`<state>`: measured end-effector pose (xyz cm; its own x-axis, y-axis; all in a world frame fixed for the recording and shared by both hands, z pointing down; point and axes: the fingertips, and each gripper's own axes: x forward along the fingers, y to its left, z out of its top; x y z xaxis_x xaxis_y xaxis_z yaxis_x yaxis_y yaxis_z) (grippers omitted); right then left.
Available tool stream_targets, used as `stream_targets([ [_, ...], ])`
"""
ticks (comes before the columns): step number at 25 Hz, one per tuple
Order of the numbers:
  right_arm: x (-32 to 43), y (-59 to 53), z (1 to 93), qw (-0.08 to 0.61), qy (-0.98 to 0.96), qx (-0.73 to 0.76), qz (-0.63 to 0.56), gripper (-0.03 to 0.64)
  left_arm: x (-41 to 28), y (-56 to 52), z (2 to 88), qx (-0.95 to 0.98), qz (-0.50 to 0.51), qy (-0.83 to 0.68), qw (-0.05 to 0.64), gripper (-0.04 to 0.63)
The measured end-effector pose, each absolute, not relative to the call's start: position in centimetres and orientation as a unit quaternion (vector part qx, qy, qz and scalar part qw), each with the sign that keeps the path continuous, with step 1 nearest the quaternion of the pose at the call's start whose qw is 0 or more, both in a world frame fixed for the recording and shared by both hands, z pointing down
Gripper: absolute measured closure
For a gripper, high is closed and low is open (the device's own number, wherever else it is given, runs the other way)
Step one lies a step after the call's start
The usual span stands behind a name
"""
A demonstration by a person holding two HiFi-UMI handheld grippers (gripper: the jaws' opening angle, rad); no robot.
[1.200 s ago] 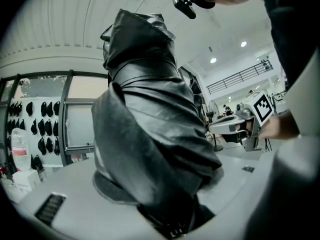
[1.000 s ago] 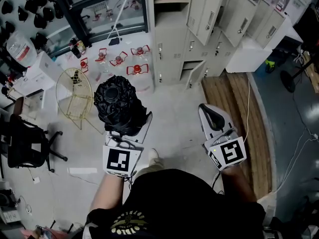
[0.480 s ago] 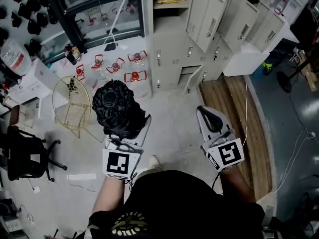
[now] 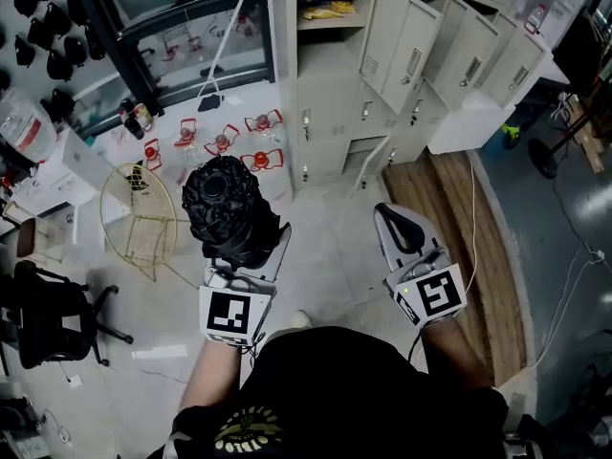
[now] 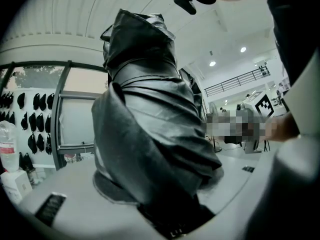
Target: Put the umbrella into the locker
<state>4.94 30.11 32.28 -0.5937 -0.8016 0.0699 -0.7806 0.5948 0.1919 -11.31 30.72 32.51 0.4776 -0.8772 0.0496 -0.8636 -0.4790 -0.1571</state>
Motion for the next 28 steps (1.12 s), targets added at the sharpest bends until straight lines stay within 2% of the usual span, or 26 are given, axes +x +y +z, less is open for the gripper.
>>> stream_targets([
  [12, 0.0, 27.1, 32.7, 0.090, -0.887, 0.445, -0.082, 0.588, -15.2, 26.4, 34.2, -0.864, -0.075, 0.498, 0.029, 0.321],
  [18, 0.2, 26.9, 33.4, 0.107, -0.880, 0.457, -0.080, 0.588, -15.5, 25.8, 35.0, -0.870, -0.066, 0.489, 0.009, 0.321],
  [28, 1.7, 25.7, 34.5, 0.129, -0.876, 0.461, -0.063, 0.588, -14.0, 24.6, 36.0, -0.873, -0.092, 0.478, 0.021, 0.321],
])
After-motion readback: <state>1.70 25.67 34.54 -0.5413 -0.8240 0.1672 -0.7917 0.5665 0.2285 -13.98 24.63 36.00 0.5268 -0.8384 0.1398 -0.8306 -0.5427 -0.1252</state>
